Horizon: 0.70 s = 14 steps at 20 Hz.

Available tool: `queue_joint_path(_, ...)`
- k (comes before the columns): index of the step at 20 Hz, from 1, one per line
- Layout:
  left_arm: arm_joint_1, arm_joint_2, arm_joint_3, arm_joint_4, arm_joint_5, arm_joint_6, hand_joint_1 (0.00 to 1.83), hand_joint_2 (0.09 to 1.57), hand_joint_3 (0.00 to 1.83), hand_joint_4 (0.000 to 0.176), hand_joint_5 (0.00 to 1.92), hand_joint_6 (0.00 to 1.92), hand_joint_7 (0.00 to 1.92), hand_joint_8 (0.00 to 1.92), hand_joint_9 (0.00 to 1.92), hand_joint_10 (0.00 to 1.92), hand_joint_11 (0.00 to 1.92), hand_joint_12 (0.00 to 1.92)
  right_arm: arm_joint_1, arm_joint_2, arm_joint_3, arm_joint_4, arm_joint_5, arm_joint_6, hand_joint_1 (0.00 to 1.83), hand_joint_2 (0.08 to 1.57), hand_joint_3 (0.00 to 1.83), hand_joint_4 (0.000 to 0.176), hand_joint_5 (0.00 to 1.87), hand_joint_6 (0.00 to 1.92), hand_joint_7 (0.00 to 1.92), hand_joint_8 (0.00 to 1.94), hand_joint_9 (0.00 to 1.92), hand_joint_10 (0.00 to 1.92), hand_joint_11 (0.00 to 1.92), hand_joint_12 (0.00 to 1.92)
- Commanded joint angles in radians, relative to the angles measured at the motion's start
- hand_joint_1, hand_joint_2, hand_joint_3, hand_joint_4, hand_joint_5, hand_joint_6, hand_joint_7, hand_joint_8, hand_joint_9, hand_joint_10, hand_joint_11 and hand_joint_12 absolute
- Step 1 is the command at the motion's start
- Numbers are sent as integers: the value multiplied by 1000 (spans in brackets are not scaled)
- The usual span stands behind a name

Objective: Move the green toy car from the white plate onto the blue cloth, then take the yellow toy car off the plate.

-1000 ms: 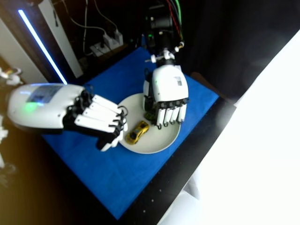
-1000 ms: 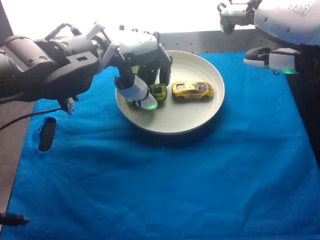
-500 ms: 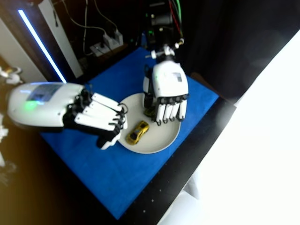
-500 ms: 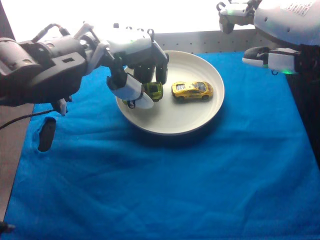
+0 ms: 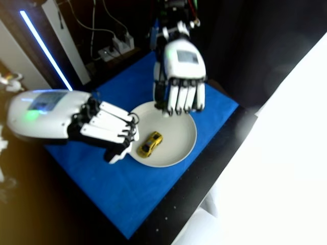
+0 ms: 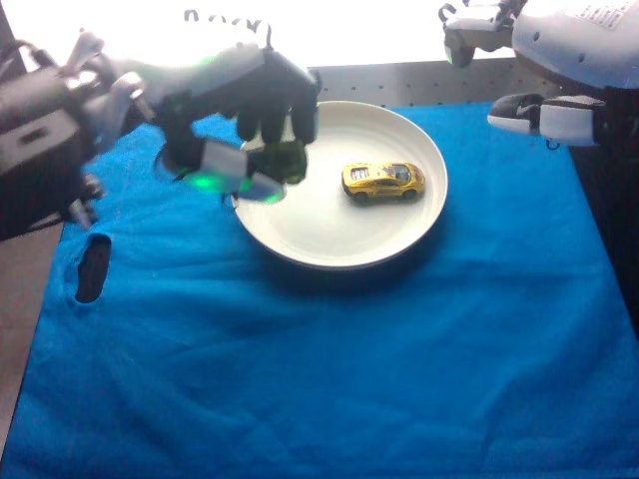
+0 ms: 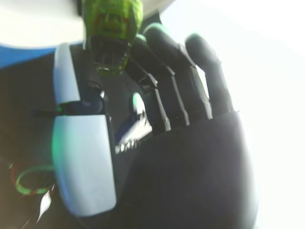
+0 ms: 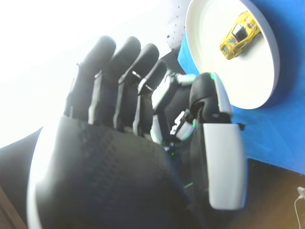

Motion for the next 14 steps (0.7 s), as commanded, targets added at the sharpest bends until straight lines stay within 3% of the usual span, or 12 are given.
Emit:
queue_joint_path(1,5,28,-28,-8,-159,12,1232,1190,5,0,869,951,834,1515,722,1721,555,1919,10,1,-2,6,120,-6,953,1172,0,0,499,869,615,980,534,1361,412,1851)
queue_joint_path(3,38,81,-89,-8,-210,18,1352,1184,0,0,827,1054,887,1321,729,1485,469,1855,6,5,-4,13,120,-6,961,1170,0,0,506,861,613,1019,560,1419,511,1860)
queue_joint_path(4,60,113,-123,-8,-239,20,1254,1165,0,0,843,1067,945,1265,823,1453,571,1853,4,5,-4,15,120,-6,959,1165,0,0,511,859,606,1034,544,1422,493,1868)
queue_joint_path(6,96,168,-182,-6,-279,22,1213,1172,1,0,816,1135,927,1268,792,1418,607,1800,0,5,-4,19,120,-6,939,1171,0,0,505,842,607,1017,525,1400,408,1900)
queue_joint_path(7,116,192,-207,-5,-293,24,1328,1179,1,0,774,1164,894,1237,781,1443,584,1768,-2,5,-5,19,120,-6,905,1173,1,0,512,799,633,1028,533,1420,379,1917)
queue_joint_path(8,138,215,-229,-5,-307,25,1231,1171,0,0,808,1157,931,1223,755,1384,510,1775,-4,5,-5,20,120,-6,907,1170,0,0,535,721,652,995,555,1391,386,1902)
queue_joint_path(10,183,252,-274,-6,-334,25,1208,1155,0,0,855,1107,957,1174,703,1354,412,1807,-8,5,-5,21,119,-6,909,1165,0,0,582,600,688,848,583,1268,401,1811)
queue_joint_path(12,220,277,-310,-6,-342,25,1199,1143,0,26,895,1096,957,1108,599,1315,272,1790,-10,5,-5,21,119,-6,943,1162,0,0,599,564,701,808,603,1242,448,1772)
queue_joint_path(13,243,290,-329,-5,-341,25,1186,1159,4,26,885,1091,901,1211,539,1342,245,1827,-12,5,-5,21,119,-6,935,1158,0,0,596,548,681,793,570,1239,407,1778)
queue_joint_path(14,262,297,-342,-7,-341,24,1183,1171,2,8,882,1066,863,1293,501,1340,226,1811,-13,4,-4,22,119,-6,967,1151,0,0,608,550,672,823,560,1270,421,1786)
